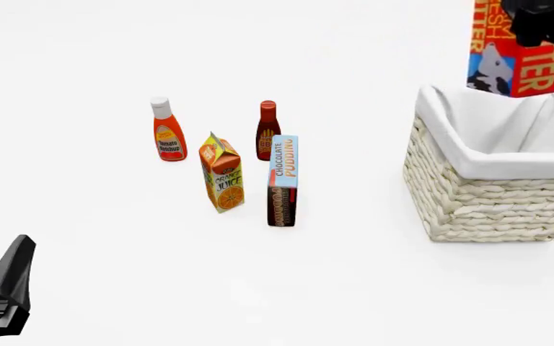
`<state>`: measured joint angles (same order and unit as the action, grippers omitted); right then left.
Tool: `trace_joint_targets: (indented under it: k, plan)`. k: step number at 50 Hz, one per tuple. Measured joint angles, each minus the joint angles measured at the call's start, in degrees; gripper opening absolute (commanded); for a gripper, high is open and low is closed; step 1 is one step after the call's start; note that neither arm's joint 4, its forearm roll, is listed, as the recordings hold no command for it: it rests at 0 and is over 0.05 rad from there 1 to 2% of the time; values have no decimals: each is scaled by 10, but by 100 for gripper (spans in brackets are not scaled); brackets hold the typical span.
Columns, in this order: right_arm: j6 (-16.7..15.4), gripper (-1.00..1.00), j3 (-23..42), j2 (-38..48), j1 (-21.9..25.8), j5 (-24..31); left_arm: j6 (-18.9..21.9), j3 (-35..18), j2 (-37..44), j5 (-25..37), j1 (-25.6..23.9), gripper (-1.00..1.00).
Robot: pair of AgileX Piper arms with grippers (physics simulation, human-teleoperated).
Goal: Pick the butter and place it in the basket.
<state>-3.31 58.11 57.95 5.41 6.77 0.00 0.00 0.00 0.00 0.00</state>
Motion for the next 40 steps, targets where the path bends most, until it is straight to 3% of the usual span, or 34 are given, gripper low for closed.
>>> trace_joint_targets:
  k: [40]
  plan:
    - [6, -100, -47, 14, -30, -90, 0, 0, 0, 0, 0, 100]
